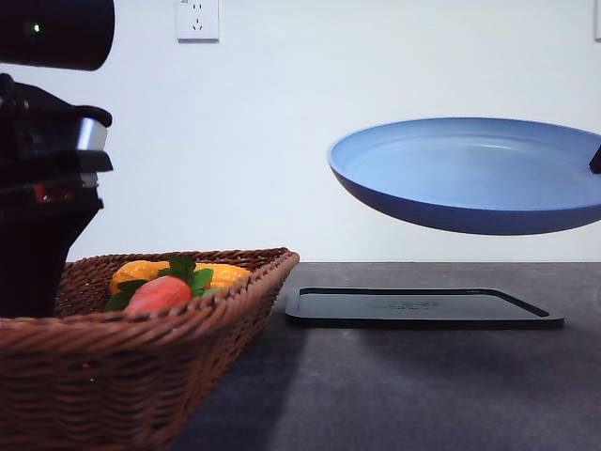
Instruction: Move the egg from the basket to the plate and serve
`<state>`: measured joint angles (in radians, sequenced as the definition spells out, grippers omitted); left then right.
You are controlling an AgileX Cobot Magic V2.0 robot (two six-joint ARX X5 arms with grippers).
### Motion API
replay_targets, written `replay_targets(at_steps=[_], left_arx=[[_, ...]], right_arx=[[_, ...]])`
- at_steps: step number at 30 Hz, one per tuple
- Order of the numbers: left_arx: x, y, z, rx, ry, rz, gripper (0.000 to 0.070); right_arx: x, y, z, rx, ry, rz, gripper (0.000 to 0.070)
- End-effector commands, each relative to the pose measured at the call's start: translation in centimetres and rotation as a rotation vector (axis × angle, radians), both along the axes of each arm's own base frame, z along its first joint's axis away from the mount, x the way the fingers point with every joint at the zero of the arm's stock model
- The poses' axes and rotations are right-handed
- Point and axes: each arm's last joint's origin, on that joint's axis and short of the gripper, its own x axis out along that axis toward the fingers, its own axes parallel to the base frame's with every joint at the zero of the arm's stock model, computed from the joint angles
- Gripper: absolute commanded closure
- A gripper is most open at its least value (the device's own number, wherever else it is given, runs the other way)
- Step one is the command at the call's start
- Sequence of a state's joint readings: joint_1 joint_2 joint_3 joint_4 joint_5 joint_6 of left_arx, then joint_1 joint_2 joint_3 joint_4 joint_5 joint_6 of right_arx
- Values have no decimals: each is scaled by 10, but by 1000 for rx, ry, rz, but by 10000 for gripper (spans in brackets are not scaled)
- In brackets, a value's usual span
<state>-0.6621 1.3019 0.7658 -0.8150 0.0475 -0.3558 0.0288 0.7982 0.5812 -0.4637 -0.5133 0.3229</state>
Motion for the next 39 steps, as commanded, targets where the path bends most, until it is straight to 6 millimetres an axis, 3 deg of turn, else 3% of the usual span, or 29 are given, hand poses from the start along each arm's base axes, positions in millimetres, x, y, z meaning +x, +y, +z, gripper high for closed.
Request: replay_targets(at_steps=[1,5,10,18,24,31,39], left_arx=[[1,-3,-1,15,5,-10,452],[2,-4,1,8,-7,-21,540],[7,-7,14,-18,-51,-44,552],[12,-15,71,-162,-224,-69,552],[10,-36,103,-304,-337,-125,552],[-5,-72,112,-457,-430,-239,552],[-19,-106,102,-501,-421,-353,552]], right_arx=[[2,0,5,11,-19,-1,700],[2,0,6,11,-20,-1,700],[1,0,5,12,-17,0,700],[-4,1,-1,11,76,4,700],[-11,5,-8,20,176,49,700],[-14,16,-8,38,202,134,700],[-17,28,-9,42,222,202,700]])
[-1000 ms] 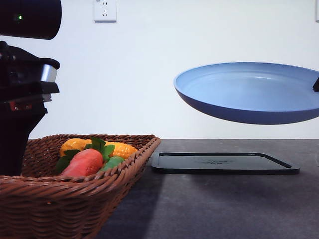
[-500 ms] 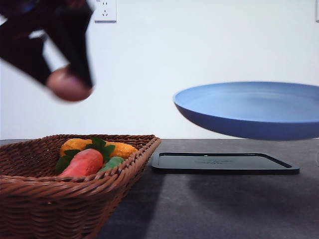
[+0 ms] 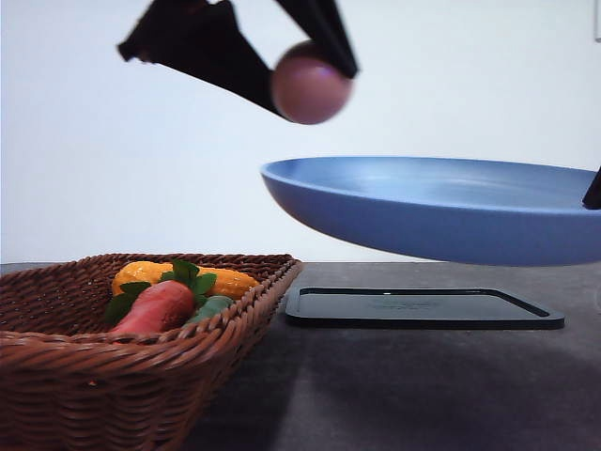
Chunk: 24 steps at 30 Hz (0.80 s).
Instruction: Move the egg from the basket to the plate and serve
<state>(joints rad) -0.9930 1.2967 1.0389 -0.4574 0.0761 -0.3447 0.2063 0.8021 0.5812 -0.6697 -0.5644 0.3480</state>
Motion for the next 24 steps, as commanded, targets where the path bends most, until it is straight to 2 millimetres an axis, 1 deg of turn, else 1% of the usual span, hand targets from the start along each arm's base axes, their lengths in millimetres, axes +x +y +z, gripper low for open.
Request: replay_targets(at_steps=[1,7,11,16,18,22,24], left_arx=[[-1,-11,-1,-8,3,-21,552],[1,-27,-21,49,38,-44,551],[3,-32,-34,91,64,-43,548],[4,-34,-38,104,72,-45,530],[3,-35,-37,102,70,-50,461],[3,-36,-36,94,66,-50,289],[3,-36,-35,90,68,-47,251]], right_arx=[[2,3,4,19,-1,8,700],[0,8,4,27,18,25,700],[-2,9,3,23,32,34,700],[-3,9,2,18,49,39,700],[-4,9,2,15,52,37,700],[-4,9,1,12,66,37,700],[-5,9,1,10,77,36,700]])
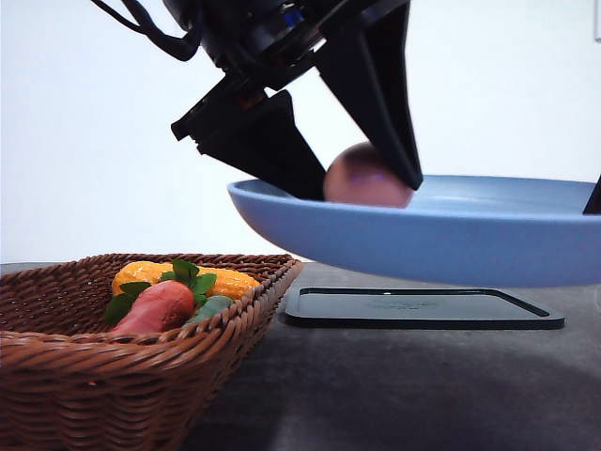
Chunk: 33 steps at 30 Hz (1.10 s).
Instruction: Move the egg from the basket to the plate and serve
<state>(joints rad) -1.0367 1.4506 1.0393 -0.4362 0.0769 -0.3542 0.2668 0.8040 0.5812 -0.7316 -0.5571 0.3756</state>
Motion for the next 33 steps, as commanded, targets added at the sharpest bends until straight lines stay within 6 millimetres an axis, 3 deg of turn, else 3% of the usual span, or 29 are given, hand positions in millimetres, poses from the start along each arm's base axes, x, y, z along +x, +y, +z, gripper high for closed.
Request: replay_targets(at_steps=[1,8,15,22,33], left_arx=[[0,-7,6,-22,-6,-7,251],[0,-7,32,-73,-44,-14,257],[-2,-3,71,-128,-105,-36,257],[-11,14,102,-148,-149,-38,257],[-31,53,130,-160,-222,27,257]], right_arx=[[1,1,4,19,5,-2,700],[7,3,-2,8,48,14,700],[34,5,-22,-13,111,1,700],[73,-7,-34,5,126,-36,700],[157,-31,-17,-10,54,-133,700]])
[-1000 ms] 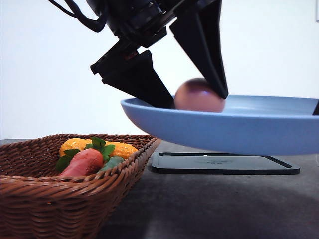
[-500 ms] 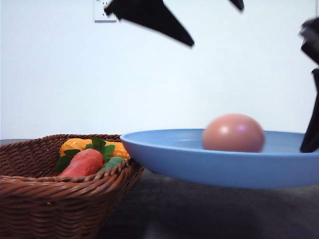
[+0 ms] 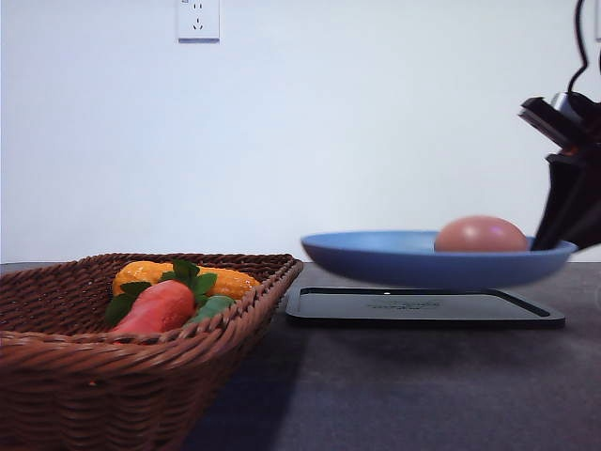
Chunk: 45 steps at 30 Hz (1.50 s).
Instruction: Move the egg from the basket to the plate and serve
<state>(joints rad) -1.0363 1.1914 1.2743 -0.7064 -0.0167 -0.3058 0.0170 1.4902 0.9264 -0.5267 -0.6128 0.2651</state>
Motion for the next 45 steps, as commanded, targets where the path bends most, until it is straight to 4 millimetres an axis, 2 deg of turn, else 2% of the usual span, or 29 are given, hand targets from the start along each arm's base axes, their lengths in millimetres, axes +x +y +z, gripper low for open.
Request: replay_targets(at_steps=[1,9,15,18,19,24,25,31,36,40,45], left_arx=[[-4,2,9,-16,-28,-6,257],[-16,26,21,-13,-71,36,257],[-21,38,26,0,-103,76,257],[-22,42,26,10,-113,96,258],[-22,42,26,12,-113,98,257],[-22,42,26,13,-114,100,257],[-22,42,26,13,-115,100,257],[-22,42,26,21,-128,98,257],[-17,45,26,76,-203,183,270],[-11,48,26,138,-270,275,397],[1,53,25,240,-347,331,669]], right_arx=[[18,-2,0,-12,-27,-2,700],[81,-8,-20,-90,-7,-48,700],[112,-8,-35,-84,-12,-49,700],[118,-8,-38,-85,-2,-49,700],[118,-8,-39,-86,0,-49,679],[119,-8,-39,-86,-8,-50,492],[119,-8,-39,-86,-9,-49,481],[119,-14,-34,-83,-14,-61,478],[111,-23,-12,-82,-27,-86,479],[96,-29,18,-93,-63,-91,513],[66,-26,63,-116,-122,-66,676]])
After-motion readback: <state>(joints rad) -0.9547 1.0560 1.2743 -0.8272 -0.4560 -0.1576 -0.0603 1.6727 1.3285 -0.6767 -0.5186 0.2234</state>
